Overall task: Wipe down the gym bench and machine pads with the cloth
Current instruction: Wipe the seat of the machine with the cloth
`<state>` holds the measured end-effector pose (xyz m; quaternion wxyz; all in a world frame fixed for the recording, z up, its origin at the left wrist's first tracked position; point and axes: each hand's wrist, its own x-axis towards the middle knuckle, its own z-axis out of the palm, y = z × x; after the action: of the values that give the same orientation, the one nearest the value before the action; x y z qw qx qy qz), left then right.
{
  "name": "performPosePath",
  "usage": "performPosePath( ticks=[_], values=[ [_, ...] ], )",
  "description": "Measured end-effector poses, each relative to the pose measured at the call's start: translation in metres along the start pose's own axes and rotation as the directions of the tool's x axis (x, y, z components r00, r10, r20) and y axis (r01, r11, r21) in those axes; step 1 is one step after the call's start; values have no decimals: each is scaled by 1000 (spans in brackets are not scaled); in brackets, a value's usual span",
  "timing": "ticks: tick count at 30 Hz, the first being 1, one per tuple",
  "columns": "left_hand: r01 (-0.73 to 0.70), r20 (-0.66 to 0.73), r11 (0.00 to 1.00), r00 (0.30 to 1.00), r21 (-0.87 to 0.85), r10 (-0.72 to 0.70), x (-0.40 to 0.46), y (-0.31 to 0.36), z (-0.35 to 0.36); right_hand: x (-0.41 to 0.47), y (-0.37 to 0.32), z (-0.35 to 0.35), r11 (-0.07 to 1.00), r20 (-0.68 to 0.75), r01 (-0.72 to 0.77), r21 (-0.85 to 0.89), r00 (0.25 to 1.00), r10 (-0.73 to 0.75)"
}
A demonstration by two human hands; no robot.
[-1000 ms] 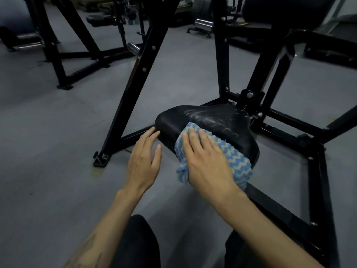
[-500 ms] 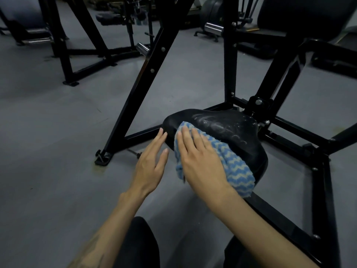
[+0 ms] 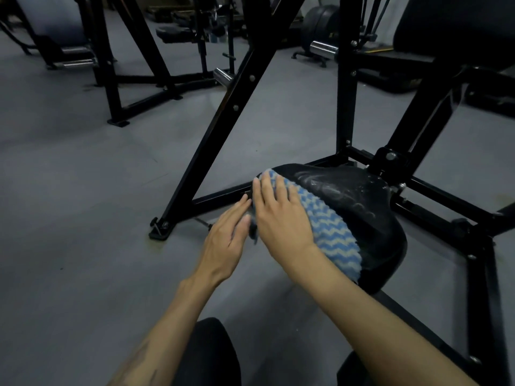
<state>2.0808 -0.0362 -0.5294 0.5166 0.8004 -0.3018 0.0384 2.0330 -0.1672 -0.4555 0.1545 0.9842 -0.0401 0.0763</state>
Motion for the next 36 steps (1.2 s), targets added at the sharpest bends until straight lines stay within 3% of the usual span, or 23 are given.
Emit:
performPosePath(
  ticks=[9, 16, 22, 27, 32, 36],
  values=[
    [37, -65, 999, 997, 11, -36, -4, -6, -7, -23, 4, -2, 997, 39, -36, 62, 999, 34],
    [1, -120, 1000, 993, 22, 2, 2, 6, -8, 26, -2, -5, 994, 45, -49, 96, 998, 45],
    [-116, -109, 990, 986, 78, 124, 10, 22, 0, -44, 20, -18, 986, 107, -88, 144, 992, 73],
    [-316, 13, 922, 947, 225, 322, 23, 33, 16, -94, 47, -28, 975, 202, -156, 159, 972, 122],
    [-324, 31, 921, 945, 216, 325, 27, 38, 29, -62, 45, -21, 967, 183, -161, 198, 975, 125],
    [-355, 12, 903, 932, 244, 363, 24, 41, 32, -103, 59, -12, 950, 87, -164, 265, 985, 146]
  ],
)
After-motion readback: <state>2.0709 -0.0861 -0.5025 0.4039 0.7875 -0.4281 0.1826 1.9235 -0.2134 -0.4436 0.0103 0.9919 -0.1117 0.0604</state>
